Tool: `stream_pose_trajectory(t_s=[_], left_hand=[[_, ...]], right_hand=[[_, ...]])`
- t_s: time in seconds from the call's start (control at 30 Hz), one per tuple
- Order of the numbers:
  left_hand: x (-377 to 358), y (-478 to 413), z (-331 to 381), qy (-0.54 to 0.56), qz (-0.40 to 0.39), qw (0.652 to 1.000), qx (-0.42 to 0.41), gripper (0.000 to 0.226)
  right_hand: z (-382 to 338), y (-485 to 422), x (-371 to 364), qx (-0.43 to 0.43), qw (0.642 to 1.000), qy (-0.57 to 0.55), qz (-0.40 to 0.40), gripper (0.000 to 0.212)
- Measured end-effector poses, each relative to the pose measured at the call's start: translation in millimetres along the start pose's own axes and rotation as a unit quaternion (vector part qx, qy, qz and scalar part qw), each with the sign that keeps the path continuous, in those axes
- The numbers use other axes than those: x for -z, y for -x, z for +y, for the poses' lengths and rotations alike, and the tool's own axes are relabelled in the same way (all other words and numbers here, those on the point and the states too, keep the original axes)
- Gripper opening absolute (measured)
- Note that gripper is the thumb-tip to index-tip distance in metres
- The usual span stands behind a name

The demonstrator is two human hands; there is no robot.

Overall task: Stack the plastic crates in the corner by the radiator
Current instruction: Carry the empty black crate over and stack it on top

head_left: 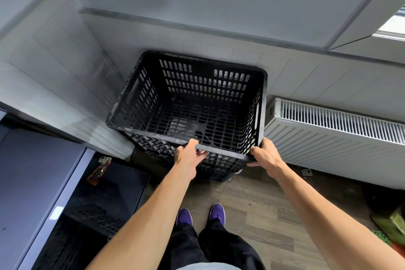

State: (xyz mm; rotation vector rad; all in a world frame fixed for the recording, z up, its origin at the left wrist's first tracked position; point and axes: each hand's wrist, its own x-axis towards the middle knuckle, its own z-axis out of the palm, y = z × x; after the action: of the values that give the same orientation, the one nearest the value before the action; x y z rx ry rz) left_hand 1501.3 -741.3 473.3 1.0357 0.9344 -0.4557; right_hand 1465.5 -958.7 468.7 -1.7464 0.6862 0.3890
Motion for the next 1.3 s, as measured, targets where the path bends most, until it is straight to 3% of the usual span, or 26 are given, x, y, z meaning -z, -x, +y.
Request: stream_pose_trajectory(t_s=[0.3,0.47,1.03,1.3], left_hand=[[-13.3,5.1,-0.2,0.002,0.045,0.999,-0.030,0.012],[-9.5,2.7,20.1,-0.004,0.030,0.999,-0.039,0.024],[2.3,4.2,-10.0,-0.009,0.014,1.000,-0.010,0.022],[9.0,0.3,-9.4,-0.028,-0.008,1.000,-0.006,0.036]], right_hand=[[1.4,-6.9,8.8,0.009,1.000,-0.022,0.005,0.038],[-5.5,-9.2,-4.7,0.012,1.000,-0.025,0.012,0.039],[20.5,-6.3,0.1,0.002,1.000,-0.009,0.012,0.036],[24.2,-6.3,0.9,-0.004,1.000,0.003,-0.010,0.042]])
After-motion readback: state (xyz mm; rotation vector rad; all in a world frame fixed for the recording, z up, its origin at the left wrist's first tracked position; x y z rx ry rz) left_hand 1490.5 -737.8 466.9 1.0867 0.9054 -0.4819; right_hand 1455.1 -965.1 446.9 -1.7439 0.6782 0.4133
